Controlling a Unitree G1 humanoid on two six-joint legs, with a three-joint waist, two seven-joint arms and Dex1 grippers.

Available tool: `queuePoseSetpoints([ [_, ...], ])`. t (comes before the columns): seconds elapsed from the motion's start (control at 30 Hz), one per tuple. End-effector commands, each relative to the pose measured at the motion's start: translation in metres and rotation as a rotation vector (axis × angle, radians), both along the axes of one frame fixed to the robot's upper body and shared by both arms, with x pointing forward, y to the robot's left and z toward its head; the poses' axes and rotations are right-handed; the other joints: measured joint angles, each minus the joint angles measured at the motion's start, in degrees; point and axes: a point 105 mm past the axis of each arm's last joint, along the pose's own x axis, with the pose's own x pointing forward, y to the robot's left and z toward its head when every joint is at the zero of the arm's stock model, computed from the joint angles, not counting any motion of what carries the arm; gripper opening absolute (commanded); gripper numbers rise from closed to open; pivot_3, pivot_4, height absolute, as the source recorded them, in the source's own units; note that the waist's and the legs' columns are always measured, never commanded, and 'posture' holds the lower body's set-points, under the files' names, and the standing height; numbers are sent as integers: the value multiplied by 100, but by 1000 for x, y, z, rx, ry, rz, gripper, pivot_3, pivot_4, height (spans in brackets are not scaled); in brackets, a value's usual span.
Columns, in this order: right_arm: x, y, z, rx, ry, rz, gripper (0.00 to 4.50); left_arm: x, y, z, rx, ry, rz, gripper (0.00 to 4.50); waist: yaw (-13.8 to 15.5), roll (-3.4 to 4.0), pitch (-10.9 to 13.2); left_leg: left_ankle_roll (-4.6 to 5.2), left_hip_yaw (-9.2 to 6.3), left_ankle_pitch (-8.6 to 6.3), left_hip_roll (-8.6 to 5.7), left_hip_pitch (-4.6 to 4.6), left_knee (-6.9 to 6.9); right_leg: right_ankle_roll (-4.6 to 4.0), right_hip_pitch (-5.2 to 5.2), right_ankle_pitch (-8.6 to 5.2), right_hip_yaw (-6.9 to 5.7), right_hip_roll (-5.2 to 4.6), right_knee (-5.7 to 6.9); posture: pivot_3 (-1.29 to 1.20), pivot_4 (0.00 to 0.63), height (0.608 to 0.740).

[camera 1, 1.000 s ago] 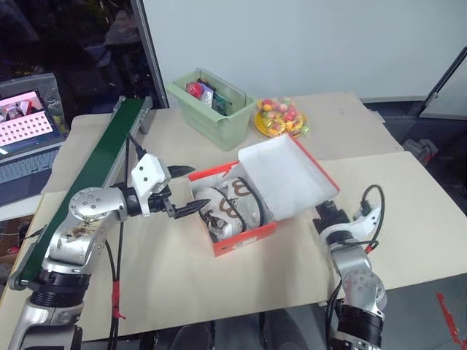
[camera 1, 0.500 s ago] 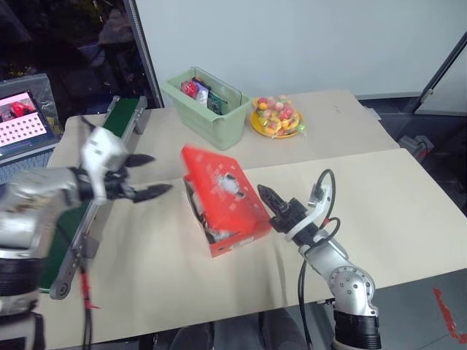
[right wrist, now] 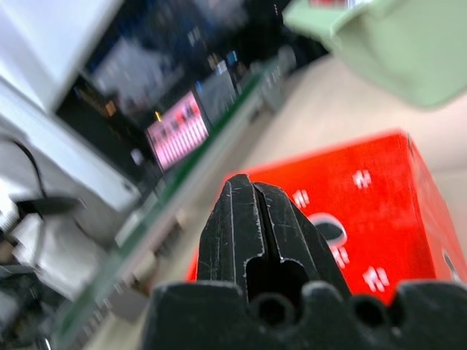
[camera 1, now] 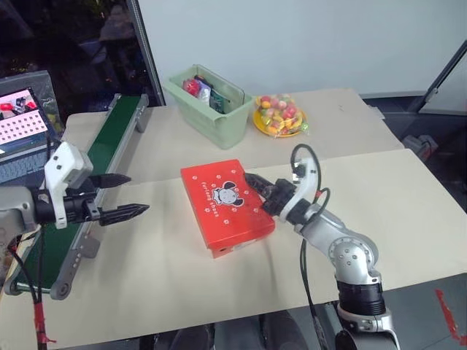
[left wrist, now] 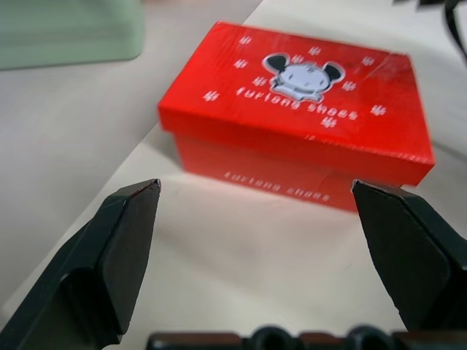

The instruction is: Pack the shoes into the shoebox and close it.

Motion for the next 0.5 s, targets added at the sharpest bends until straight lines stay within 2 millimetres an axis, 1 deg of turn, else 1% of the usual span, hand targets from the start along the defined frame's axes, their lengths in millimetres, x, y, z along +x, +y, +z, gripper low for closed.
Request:
queuePoseSetpoints([
  [0.03, -6, 33, -10, -228, -47, 131, 17, -2, -8, 3, 14, -33, -15, 4500, -17, -1, 0, 0, 12, -1, 4, -1, 0, -8, -6, 5, 0, 0, 1, 0, 150, 740],
  [0.07, -8, 45, -18, -326, -49, 184, 17, -2, -10, 2, 11, -33, -21, 4500, -25, -1, 0, 0, 25, -1, 6, -1, 0, -8, -6, 5, 0, 2, 1, 0, 150, 740],
  [0.13, -9, 59, -32, -474, -69, 245, 17, -1, -13, 2, 11, -35, -30, 4500, -39, -2, -1, 1, 48, -1, 15, -1, 0, -14, -12, 9, 0, 5, 2, 0, 150, 740],
  [0.2, -8, 66, -40, -535, -89, 277, 17, 0, -14, 1, 17, -37, -35, 4500, -72, -3, -2, 1, 66, -5, 25, 1, 1, -22, -15, 14, -1, 10, 0, 0, 150, 740],
  [0.23, -8, 71, -48, -570, -92, 298, 17, 1, -15, 0, 15, -37, -37, 4500, -74, -6, -3, 2, 70, -6, 25, 3, 1, -22, -14, 14, -1, 10, 0, 0, 150, 740],
  [0.3, -10, 79, -74, -637, -45, 353, 17, 1, -18, -2, 18, -35, -48, 4500, -73, -18, -11, 5, 72, -7, 29, 4, 1, -22, -14, 14, -2, 13, 0, 0, 150, 740],
  [0.33, -9, 79, -85, -686, -35, 364, 17, 1, -20, -2, 16, -36, -52, 4500, -76, -20, -13, 5, 72, -9, 32, 6, 1, -23, -14, 14, -4, 14, -1, 0, 150, 740],
  [0.37, -7, 74, -97, -765, -37, 365, 17, 1, -21, -2, 16, -38, -58, 4500, -86, -25, -16, 3, 75, -11, 34, 10, 1, -24, -13, 15, -4, 14, 0, 0, 150, 740],
  [0.4, -5, 71, -103, -807, -39, 364, 17, 1, -22, -2, 14, -40, -61, 4500, -97, -32, -22, 3, 86, -14, 38, 19, 1, -31, -12, 20, -4, 14, 0, 0, 150, 740],
  [0.43, -4, 69, -106, -823, -42, 366, 17, 1, -23, -1, 12, -42, -63, 4500, -102, -37, -26, 4, 90, -18, 48, 34, 1, -38, -6, 24, -4, 16, 1, 0, 150, 740],
  [0.5, 0, 68, -101, -798, -41, 354, 17, 1, -24, -2, 12, -43, -65, 4500, -100, -38, -26, 6, 97, -31, 69, 86, 1, -40, 34, 25, -6, 30, -3, 0, 150, 740],
])
